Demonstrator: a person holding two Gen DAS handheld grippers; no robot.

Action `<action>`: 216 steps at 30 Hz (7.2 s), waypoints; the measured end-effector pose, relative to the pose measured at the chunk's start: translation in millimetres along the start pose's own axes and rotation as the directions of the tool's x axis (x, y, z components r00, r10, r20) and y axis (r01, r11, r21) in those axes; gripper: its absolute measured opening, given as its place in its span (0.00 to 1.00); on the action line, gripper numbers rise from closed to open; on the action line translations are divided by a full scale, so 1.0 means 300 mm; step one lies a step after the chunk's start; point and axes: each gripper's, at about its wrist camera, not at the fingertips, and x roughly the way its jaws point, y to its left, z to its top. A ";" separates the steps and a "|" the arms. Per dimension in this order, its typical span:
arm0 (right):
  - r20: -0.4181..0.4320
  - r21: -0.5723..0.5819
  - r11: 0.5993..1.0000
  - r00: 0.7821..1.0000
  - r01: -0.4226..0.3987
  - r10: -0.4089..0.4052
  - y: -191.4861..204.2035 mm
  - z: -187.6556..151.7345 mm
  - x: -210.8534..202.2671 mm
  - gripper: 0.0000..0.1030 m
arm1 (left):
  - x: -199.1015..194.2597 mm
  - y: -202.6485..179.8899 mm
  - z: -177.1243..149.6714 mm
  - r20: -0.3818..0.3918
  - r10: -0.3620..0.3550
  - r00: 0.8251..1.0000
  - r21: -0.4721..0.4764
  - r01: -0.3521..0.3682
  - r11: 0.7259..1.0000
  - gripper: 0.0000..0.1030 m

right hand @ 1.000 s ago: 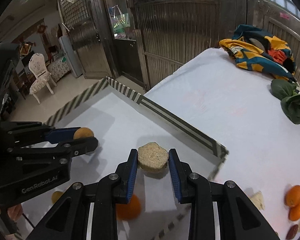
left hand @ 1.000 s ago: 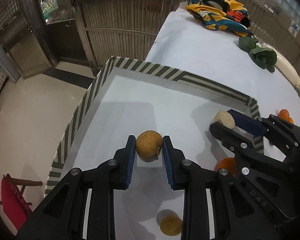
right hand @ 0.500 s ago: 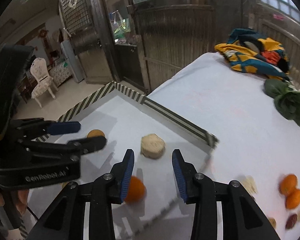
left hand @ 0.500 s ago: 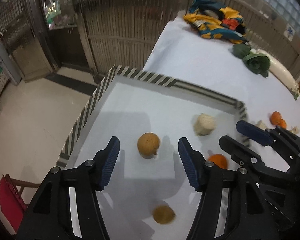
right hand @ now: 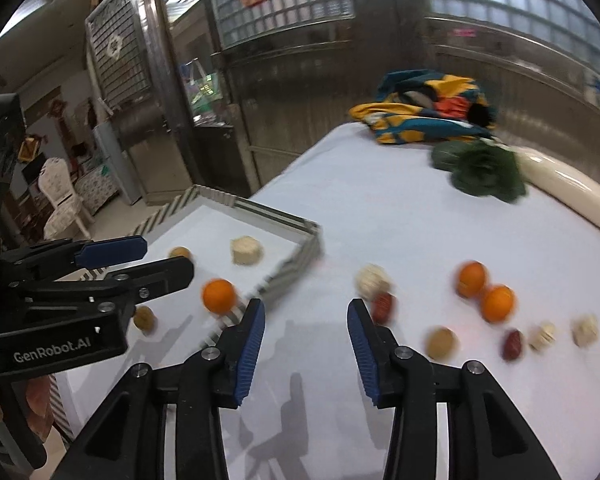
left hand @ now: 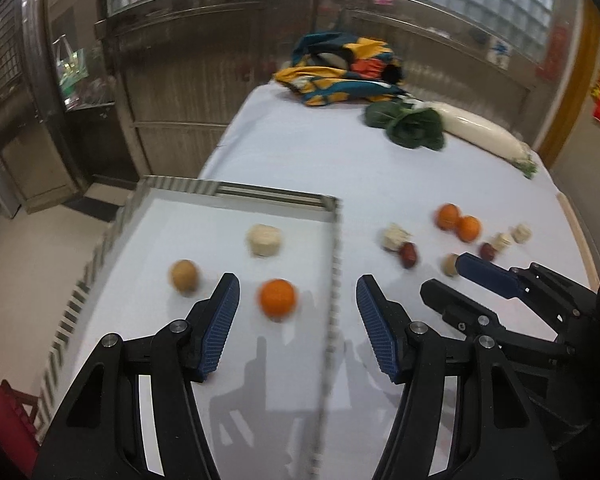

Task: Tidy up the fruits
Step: 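Grasp a longan with the right tool while the left tool grasps a red date, then carry the red date and longan into the tray and release both, then grasp the pale yam cube with the left tool while the right tool grasps a red date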

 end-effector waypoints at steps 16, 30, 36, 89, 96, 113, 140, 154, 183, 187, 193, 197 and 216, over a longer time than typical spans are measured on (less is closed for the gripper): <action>-0.077 0.134 0.979 0.986 0.155 -0.146 -0.366 -0.225 -0.105 0.42 | 0.116 -0.232 -0.054 -0.127 -0.066 0.990 0.092 0.078 0.993 0.59; -0.110 0.020 0.999 0.993 0.039 -0.037 -0.328 -0.083 0.126 0.22 | 0.242 -0.240 0.029 -0.196 -0.034 0.980 0.037 0.042 0.998 0.59; -0.072 0.090 0.995 0.996 0.050 -0.044 -0.409 -0.099 0.057 0.22 | 0.312 -0.294 0.074 -0.238 -0.037 0.970 0.031 0.046 0.998 0.59; 0.073 0.013 1.000 0.997 -0.015 0.014 -0.010 -0.127 -0.158 0.22 | -0.073 -0.064 -0.069 0.107 0.078 0.991 0.047 -0.084 0.995 0.18; 0.076 -0.024 0.999 0.996 -0.035 0.037 0.070 -0.102 -0.142 0.22 | -0.093 0.047 -0.076 0.116 0.113 0.987 -0.001 -0.114 0.993 0.18; 0.032 -0.090 0.993 0.997 -0.072 0.075 0.200 -0.056 -0.052 0.22 | -0.096 0.305 -0.081 0.071 0.145 0.987 -0.112 -0.136 0.984 0.18; -0.161 -0.197 0.968 0.979 -0.157 0.126 0.351 -0.019 0.261 0.22 | 0.120 0.406 -0.090 -0.122 0.120 0.985 -0.134 -0.136 0.982 0.18; -0.185 -0.230 0.957 0.974 -0.175 0.134 0.388 -0.028 0.293 0.28 | 0.168 0.407 -0.101 -0.193 0.099 0.976 -0.143 -0.128 0.981 0.53; -0.011 0.031 0.999 1.000 0.014 -0.014 -0.067 -0.098 -0.086 0.29 | 0.028 -0.070 -0.036 -0.041 -0.036 0.999 0.027 0.037 0.999 0.56; -0.042 0.069 0.995 0.996 0.077 -0.074 -0.201 -0.142 -0.087 0.29 | 0.074 -0.115 -0.025 -0.075 -0.043 0.996 0.047 0.047 0.998 0.56; -0.099 0.119 0.982 0.986 0.144 -0.133 -0.365 -0.197 -0.056 0.29 | 0.115 -0.158 -0.011 -0.114 -0.040 0.993 0.075 0.048 0.996 0.56; -0.119 0.140 0.976 0.981 0.170 -0.154 -0.443 -0.195 -0.035 0.29 | 0.125 -0.176 0.008 -0.134 -0.042 0.990 0.095 0.055 0.994 0.56; -0.102 0.148 0.976 0.984 0.161 -0.147 -0.528 -0.105 0.060 0.33 | 0.213 -0.243 0.079 -0.148 -0.012 0.989 0.124 0.031 0.992 0.56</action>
